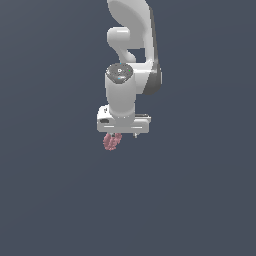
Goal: Pick up the object and move it to a goal position.
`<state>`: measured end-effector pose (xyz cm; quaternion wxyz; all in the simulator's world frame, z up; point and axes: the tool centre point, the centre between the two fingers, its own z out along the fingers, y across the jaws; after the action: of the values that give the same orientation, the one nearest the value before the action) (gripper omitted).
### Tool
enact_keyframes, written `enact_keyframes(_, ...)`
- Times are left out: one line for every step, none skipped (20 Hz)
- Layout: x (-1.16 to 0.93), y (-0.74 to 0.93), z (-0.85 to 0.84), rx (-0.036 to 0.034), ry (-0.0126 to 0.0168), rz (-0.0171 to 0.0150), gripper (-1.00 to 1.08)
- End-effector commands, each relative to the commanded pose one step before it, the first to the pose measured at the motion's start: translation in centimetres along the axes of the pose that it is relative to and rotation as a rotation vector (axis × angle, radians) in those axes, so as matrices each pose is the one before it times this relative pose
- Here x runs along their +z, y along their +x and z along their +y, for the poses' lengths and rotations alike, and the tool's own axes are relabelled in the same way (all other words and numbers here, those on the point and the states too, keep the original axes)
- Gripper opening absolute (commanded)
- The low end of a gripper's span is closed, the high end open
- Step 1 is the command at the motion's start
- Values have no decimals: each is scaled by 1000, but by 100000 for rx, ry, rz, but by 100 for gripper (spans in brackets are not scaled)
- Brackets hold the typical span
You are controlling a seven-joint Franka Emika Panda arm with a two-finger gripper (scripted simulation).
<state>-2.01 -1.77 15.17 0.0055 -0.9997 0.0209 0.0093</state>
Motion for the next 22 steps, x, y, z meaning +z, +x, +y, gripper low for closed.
enact_keyframes(166, -393, 675, 4897, -125, 176, 100)
enact_keyframes(78, -178, 325, 2362, -53, 90, 100)
enact_keyframes(84, -187, 354, 2549, -54, 98, 100)
enact_keyframes(89, -194, 383, 2737, -53, 108, 100)
enact_keyframes(93, -200, 414, 2930, -52, 118, 100)
enact_keyframes(98, -204, 445, 3123, -50, 128, 100)
enact_keyframes(101, -204, 471, 3271, -46, 136, 100)
enact_keyframes(96, -186, 456, 3139, -37, 132, 100)
enact_keyframes(89, -165, 433, 2954, -30, 126, 100)
enact_keyframes(82, -147, 408, 2766, -23, 119, 100)
enact_keyframes(75, -130, 382, 2577, -17, 111, 100)
enact_keyframes(69, -114, 357, 2390, -12, 104, 100)
enact_keyframes(63, -99, 330, 2200, -8, 96, 100)
enact_keyframes(57, -86, 303, 2010, -5, 88, 100)
enact_keyframes(51, -74, 276, 1821, -2, 79, 100)
enact_keyframes(45, -63, 247, 1630, 0, 71, 100)
enact_keyframes(40, -54, 219, 1439, 1, 63, 100)
enact_keyframes(34, -45, 190, 1248, 2, 54, 100)
enact_keyframes(29, -36, 162, 1058, 2, 46, 100)
enact_keyframes(24, -29, 131, 862, 2, 37, 100)
enact_keyframes(18, -22, 103, 672, 2, 29, 100)
enact_keyframes(13, -15, 75, 483, 2, 21, 100)
